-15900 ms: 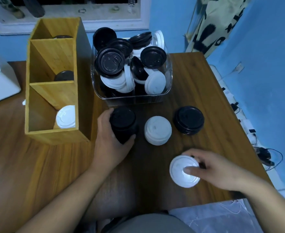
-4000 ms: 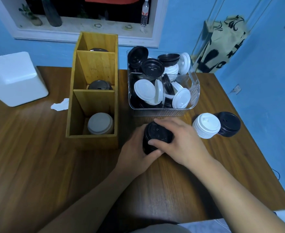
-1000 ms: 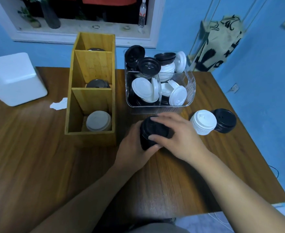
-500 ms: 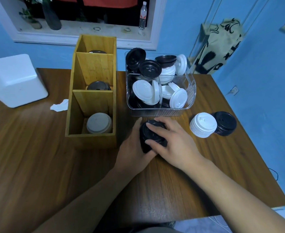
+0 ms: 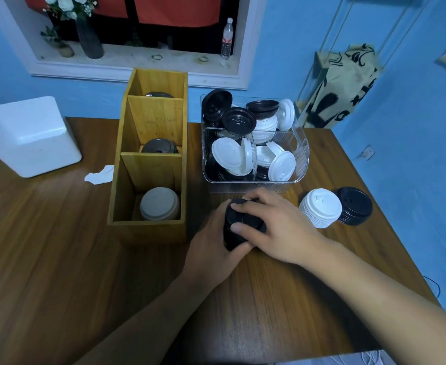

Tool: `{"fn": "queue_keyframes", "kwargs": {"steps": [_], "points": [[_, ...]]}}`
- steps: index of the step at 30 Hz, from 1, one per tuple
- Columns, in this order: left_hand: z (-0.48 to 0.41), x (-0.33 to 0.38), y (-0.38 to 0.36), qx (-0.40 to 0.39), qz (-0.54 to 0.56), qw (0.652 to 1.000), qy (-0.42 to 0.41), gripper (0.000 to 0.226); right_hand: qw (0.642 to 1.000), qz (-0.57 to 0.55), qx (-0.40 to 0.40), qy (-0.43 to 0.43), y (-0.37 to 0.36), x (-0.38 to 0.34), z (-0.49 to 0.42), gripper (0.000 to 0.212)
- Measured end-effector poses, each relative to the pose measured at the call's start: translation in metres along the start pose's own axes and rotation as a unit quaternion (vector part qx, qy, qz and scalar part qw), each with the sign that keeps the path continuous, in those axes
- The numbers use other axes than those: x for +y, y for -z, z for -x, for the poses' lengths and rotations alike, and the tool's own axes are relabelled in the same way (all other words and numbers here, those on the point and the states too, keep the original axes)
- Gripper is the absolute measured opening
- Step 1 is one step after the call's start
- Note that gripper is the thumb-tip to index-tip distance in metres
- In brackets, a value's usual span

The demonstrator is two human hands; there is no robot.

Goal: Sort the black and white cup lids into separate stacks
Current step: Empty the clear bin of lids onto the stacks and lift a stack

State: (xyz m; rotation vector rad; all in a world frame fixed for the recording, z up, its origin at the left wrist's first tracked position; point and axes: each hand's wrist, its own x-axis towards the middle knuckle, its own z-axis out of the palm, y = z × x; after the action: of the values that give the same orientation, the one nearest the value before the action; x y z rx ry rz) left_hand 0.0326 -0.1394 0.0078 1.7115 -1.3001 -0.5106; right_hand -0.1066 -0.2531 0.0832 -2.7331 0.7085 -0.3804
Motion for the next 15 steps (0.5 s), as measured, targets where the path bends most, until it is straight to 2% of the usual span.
{"fn": "queue_keyframes", "kwargs": {"steps": [3, 5, 7, 12, 15], "points": [[0.000, 0.000, -0.001, -0.001, -0.025, 1.000, 0.001, 0.093, 0.995, -0.075, 0.068, -0.005, 0.018, 0.009, -0.025, 0.038], [0.000, 0.001, 0.000, -0.009, -0.040, 0.999, 0.004, 0.095, 0.988, -0.066, 0.140, -0.015, 0.031, 0.020, -0.055, 0.024], [0.000, 0.002, 0.000, -0.017, -0.045, 0.999, 0.009, 0.097, 0.985, -0.033, 0.164, -0.041, 0.041, 0.030, -0.087, 0.021], [0.000, 0.001, 0.001, -0.023, -0.042, 0.999, 0.017, 0.098, 0.986, 0.099, 0.080, -0.107, 0.042, 0.038, -0.146, 0.035], [0.000, 0.001, 0.001, -0.022, -0.032, 0.999, 0.019, 0.096, 0.981, 0.137, 0.065, -0.120, 0.036, 0.037, -0.159, 0.020]]}}
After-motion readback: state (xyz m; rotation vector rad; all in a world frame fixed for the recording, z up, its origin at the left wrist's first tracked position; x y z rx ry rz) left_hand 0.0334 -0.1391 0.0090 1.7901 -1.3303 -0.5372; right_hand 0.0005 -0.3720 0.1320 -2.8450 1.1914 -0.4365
